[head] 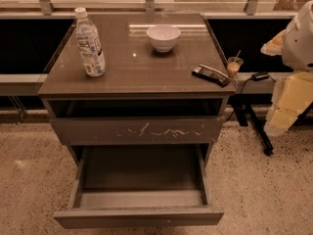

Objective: Place blue plastic bottle into middle drawer

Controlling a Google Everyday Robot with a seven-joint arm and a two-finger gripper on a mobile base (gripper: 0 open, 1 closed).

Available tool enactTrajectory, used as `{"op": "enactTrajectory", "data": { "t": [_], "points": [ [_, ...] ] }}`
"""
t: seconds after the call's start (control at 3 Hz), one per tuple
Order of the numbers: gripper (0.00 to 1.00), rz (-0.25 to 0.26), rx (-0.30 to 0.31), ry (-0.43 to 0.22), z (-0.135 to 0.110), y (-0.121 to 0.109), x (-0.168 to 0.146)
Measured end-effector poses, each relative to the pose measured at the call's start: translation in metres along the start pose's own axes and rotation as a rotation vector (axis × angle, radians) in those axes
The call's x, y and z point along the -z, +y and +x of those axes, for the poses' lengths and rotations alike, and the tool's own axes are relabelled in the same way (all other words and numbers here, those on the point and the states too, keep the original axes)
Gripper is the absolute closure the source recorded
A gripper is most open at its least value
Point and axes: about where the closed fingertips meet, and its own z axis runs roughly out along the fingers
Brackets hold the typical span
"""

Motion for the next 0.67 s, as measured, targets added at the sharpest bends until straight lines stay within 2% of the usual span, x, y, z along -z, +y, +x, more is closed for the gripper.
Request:
{"op": "enactTrajectory", "data": {
  "t": [0.33, 0.67],
  "points": [
    [0.0, 0.0, 0.0, 0.0, 0.0, 0.0, 0.0],
    [0.0, 0.037, 0.017, -0.026, -0.023, -0.015, 0.001]
  ]
}}
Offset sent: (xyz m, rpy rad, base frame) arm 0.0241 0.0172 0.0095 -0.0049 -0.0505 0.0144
